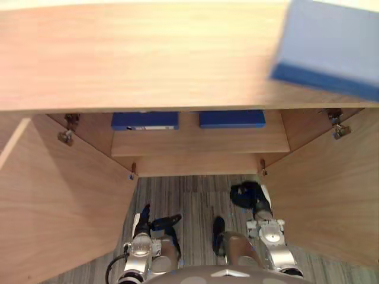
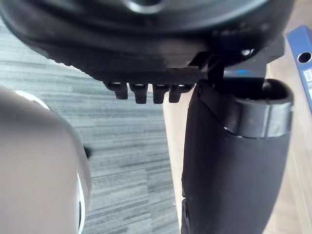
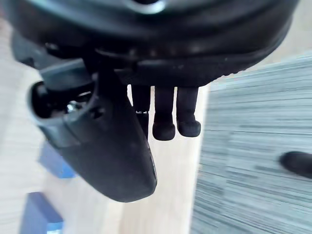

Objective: Walk over to the cabinet, pick up the folder, carry it to the office cabinet, place the folder inside the office cabinet, then close the office cabinet door

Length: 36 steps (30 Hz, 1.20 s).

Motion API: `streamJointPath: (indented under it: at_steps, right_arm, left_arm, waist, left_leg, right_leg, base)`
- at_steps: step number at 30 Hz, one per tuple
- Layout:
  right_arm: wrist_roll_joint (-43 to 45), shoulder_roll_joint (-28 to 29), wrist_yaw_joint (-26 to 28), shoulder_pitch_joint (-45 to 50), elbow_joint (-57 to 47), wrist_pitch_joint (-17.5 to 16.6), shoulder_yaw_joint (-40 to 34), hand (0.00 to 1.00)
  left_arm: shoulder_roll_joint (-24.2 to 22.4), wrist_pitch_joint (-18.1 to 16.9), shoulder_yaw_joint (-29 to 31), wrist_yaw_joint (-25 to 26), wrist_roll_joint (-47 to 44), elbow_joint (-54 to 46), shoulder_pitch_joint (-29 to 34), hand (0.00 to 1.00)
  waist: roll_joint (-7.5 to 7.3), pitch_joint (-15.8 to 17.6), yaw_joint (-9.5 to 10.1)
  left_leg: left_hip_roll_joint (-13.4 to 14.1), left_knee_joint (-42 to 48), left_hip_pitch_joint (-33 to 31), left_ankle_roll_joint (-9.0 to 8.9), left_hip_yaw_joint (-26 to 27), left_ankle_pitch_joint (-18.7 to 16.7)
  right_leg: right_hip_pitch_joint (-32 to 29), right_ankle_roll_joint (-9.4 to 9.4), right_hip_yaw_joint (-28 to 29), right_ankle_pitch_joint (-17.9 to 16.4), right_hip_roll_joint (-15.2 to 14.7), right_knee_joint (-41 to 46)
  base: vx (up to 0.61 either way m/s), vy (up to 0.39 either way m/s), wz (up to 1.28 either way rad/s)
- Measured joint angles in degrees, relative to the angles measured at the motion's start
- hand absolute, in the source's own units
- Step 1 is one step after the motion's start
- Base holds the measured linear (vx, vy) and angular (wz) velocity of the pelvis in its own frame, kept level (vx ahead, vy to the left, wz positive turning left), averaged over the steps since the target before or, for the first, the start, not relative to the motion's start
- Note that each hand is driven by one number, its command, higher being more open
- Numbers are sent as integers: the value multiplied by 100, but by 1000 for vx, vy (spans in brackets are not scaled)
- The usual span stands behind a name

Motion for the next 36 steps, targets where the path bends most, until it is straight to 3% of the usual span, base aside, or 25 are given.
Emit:
streamJointPath:
  at_steps: [5, 6, 16, 19, 36]
  right_arm:
    - [-108, -95, -11, -46, 970, 105, -52, 0]
    - [-117, -90, -32, -57, 1119, 127, -156, 100]
    - [-207, -105, -263, -162, 1949, 328, -684, 100]
    - [-192, -89, -294, -170, 2090, 364, -816, 100]
    - [25, 36, -315, -233, 2610, 489, -1392, 100]
  left_arm:
    - [27, 1, 0, -31, 7, 161, 52, 100]
    - [27, 0, 0, -43, 16, 211, 64, 100]
    - [75, -1, 28, -87, 122, 483, 108, 100]
    - [81, -1, 104, -112, 167, 540, 102, 100]
    - [116, 30, 123, -153, 219, 755, 109, 100]
  waist:
    - [67, -121, -30]
    - [57, -155, -34]
    - [-94, -404, -41]
    - [-149, -446, -42]
    - [-194, -660, -40]
  left_leg:
    - [-165, -735, 579, 18, 87, 269]
    - [-195, -818, 663, 18, 100, 302]
    - [-400, -1231, 903, 170, 103, 580]
    - [-474, -1463, 994, 137, 89, 690]
    - [-660, -1780, 1578, 237, -224, 744]
  right_leg:
    - [556, 76, 36, 320, 2, -724]
    - [653, 78, 42, 386, 0, -854]
    - [949, 93, 115, 803, -37, -1450]
    - [955, 120, 137, 863, -80, -1555]
    - [1542, 210, 28, 857, -154, -1732]
  base:
    - [56, 49, -6]
    - [0, 0, 0]
    - [-82, -2, -2]
    - [-108, -4, -3]
    - [14, -1, 3]
